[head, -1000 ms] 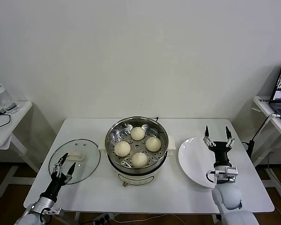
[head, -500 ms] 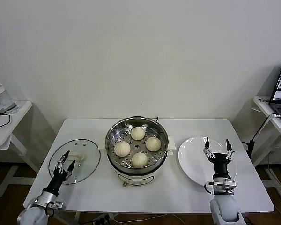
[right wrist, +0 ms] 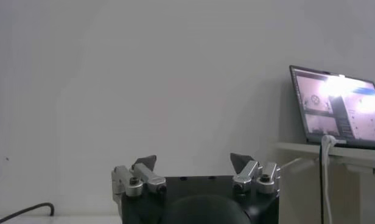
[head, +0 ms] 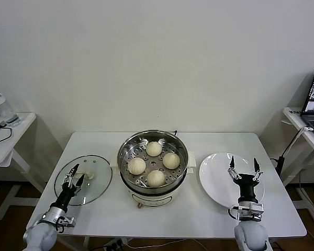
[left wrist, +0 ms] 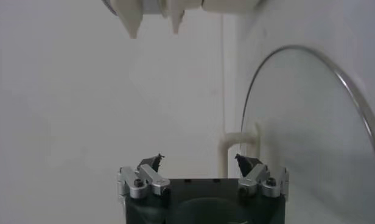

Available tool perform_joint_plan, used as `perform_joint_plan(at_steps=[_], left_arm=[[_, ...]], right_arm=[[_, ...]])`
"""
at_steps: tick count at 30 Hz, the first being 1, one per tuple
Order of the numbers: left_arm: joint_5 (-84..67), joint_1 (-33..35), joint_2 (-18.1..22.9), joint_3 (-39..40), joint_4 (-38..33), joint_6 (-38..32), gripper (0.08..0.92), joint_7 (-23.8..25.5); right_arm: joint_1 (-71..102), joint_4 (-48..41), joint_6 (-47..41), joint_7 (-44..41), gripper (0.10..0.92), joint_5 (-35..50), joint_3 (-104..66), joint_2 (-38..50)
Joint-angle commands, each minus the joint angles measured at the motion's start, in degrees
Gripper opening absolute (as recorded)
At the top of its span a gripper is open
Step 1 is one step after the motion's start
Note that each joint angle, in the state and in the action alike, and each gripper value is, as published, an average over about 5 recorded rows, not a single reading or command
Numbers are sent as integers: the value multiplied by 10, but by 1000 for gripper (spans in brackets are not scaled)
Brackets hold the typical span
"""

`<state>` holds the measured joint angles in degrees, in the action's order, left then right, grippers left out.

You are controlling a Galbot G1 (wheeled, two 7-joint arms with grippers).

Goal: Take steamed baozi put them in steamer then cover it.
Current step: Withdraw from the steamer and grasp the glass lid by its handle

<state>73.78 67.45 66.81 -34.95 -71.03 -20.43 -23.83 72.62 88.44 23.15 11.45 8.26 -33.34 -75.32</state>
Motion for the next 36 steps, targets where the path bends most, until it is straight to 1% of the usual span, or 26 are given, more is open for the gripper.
perform_joint_plan(at_steps=[1, 9, 16, 19, 22, 36], left_arm=[[-6, -29, -1, 8, 24, 11, 823, 17], [-21, -38, -1, 18, 22, 21, 823, 27], [-26, -51, 0, 27, 37, 29, 823, 38], [-28, -51, 0, 28, 38, 33, 810, 44], [-31, -51, 0, 29, 42, 36, 751, 48], [-49, -56, 0, 32, 54, 36, 345, 53]], right_arm=[[3, -3, 4, -1, 823, -8, -4, -6], [2, -6, 7, -3, 823, -20, -4, -8], [1, -6, 9, -3, 823, -25, -4, -12], [1, -6, 10, -3, 823, -27, -5, -12], [0, -5, 10, -3, 823, -28, -5, -12], [1, -6, 14, -4, 823, -36, -5, -15]])
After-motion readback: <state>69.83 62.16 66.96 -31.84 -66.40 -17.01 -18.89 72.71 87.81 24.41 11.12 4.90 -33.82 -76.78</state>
